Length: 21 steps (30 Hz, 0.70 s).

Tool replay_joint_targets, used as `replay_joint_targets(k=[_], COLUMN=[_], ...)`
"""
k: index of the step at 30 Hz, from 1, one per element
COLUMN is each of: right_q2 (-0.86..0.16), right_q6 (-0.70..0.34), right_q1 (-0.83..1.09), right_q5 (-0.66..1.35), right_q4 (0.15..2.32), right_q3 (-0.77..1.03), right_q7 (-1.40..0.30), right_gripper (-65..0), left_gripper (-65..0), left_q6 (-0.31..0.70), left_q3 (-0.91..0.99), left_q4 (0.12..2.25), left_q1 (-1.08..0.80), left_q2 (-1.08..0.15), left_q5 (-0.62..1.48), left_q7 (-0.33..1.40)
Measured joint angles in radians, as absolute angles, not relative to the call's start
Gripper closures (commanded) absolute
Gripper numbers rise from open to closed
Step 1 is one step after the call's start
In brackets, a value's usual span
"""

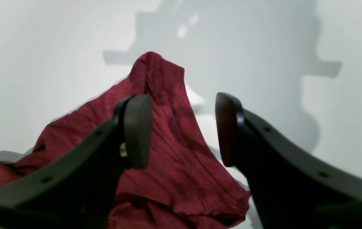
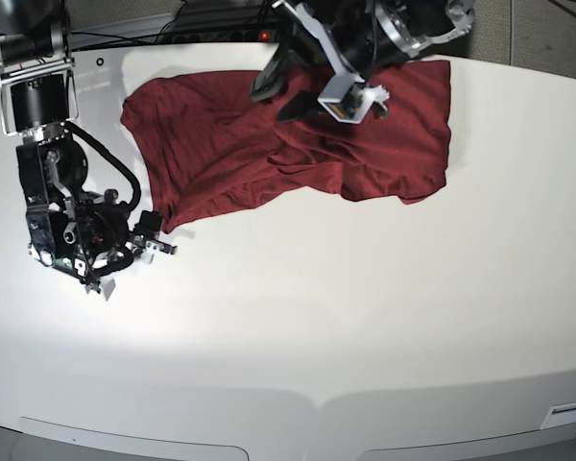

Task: Fold the T-shirt properly
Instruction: 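Move the right gripper to the shirt's opposite end and grasp it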

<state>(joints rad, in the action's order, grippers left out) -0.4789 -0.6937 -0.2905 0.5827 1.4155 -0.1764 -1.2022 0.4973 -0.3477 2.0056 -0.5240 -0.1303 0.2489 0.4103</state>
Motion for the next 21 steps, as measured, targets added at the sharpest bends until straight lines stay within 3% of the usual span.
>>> replay_joint_targets(k=[6,12,21], right_q2=[-0.479,-0.48,-0.544], right_q6=[-0.694,-0.694,-0.694], right_q1=[-0.291,-0.291,-0.294], right_q5=[0.583,0.736,0.861], right_q4=[1.415,1.415,1.415], right_q3=[-0.176,-0.176,-0.177], right_q7=[-1.202,-1.259,-1.319], right_gripper=[-32.1,-32.1,-32.1], left_gripper=[-26.2,-26.2,-26.2], left_q6=[0.288,0.289,0.289], left_q3=[-0.233,-0.123,-0.086], left_q4=[2.006,1.98,1.687], left_q1=[-0.488,-0.509,-0.479], left_q2=[-0.133,-0.13,-0.13], left_q5=[0.138,0.135,0.06], left_q7=[0.488,0.509,0.308])
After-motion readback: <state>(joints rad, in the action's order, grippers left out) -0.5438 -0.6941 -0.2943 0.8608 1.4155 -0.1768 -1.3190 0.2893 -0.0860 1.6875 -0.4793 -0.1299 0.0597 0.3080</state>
